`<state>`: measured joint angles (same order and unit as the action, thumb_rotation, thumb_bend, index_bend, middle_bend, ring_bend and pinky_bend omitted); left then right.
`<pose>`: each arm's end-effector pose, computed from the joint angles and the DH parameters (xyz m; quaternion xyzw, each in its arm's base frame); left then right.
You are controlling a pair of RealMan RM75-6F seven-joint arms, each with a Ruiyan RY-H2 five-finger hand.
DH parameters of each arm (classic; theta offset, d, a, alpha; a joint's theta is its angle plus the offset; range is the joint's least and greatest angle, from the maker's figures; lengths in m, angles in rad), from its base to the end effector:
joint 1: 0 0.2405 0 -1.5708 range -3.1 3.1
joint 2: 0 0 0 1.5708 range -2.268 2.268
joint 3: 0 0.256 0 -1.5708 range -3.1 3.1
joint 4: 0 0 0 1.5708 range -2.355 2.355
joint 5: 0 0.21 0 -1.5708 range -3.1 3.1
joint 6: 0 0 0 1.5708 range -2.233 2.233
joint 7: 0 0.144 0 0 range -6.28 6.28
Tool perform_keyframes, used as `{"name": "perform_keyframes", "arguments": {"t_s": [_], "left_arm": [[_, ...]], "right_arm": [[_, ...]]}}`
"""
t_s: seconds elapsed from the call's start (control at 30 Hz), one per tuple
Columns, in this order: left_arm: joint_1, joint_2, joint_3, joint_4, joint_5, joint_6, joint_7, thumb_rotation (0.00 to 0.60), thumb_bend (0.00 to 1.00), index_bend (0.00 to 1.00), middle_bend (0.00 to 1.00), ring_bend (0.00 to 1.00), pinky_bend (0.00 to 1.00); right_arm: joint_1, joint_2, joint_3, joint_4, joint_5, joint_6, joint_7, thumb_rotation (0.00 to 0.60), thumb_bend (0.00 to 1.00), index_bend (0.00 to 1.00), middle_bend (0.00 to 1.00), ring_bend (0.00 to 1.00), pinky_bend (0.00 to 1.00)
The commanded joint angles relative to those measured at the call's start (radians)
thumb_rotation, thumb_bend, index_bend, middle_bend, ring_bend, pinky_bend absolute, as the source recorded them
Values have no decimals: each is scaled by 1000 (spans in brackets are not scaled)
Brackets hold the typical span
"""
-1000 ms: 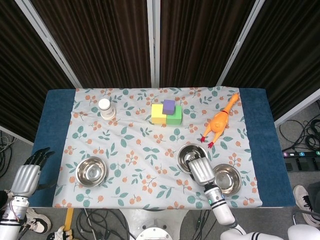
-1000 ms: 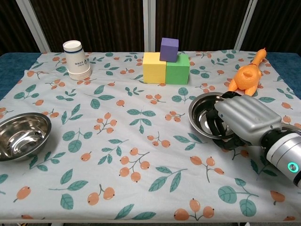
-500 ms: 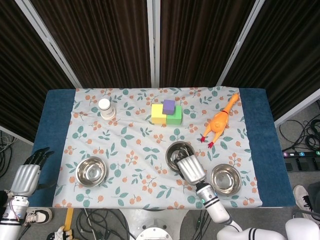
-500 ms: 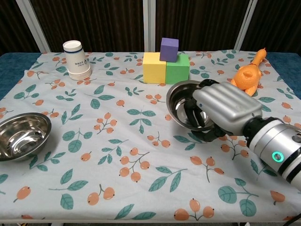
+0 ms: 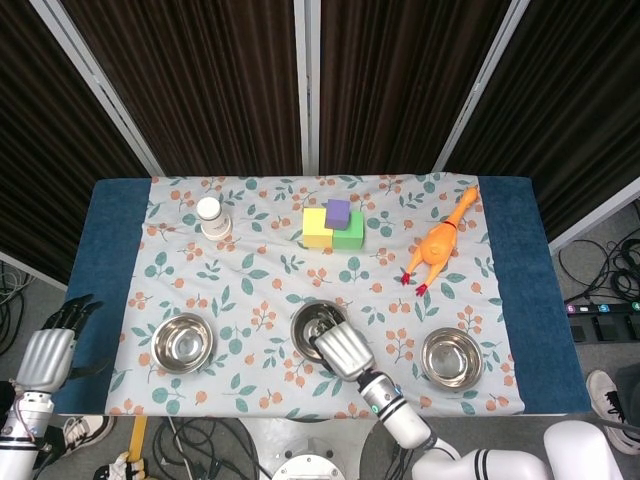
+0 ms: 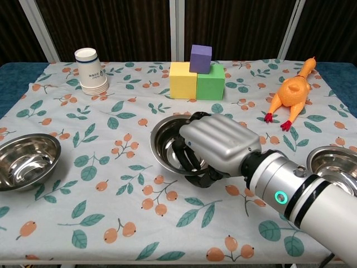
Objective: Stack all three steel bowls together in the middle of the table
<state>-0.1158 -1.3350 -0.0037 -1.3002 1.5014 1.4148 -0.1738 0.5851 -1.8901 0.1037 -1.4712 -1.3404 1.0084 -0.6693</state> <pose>-0.3512 0.1845 0.1024 -0.5997 -0.4358 -0.3838 0.5506 -0.0955 -0.2398 -0.1127 0.8075 -0.2955 0.3738 0.3475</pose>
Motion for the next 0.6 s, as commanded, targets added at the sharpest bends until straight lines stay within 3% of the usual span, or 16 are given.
{"name": "perform_keyframes", "arguments": {"t_s": [0.03,0.1,0.27,0.6], "left_arm": [[1,-2,1,6,0,0,-1,600,85,214,205,126,232],[1,-3,1,9,0,-1,-4,600,86,214,205,126,232],[2,-5,0,14,-1,-1,-9,600,86,214,205,126,232],[2,-1,-1,11,3,3,-11,600,86,214,205,126,232]], "right_arm": [[8,-8,0,10,9,-5,-7,600,382,664,615,390,117],[12,-8,0,13,17,-10,-10,600,343,635,599,386,117],[29,10,-6,8,23,-30,-10,600,117,481,482,279,116],[30,63,-23,-60,21,-6,-32,600,90,397,389,195,76]]}}
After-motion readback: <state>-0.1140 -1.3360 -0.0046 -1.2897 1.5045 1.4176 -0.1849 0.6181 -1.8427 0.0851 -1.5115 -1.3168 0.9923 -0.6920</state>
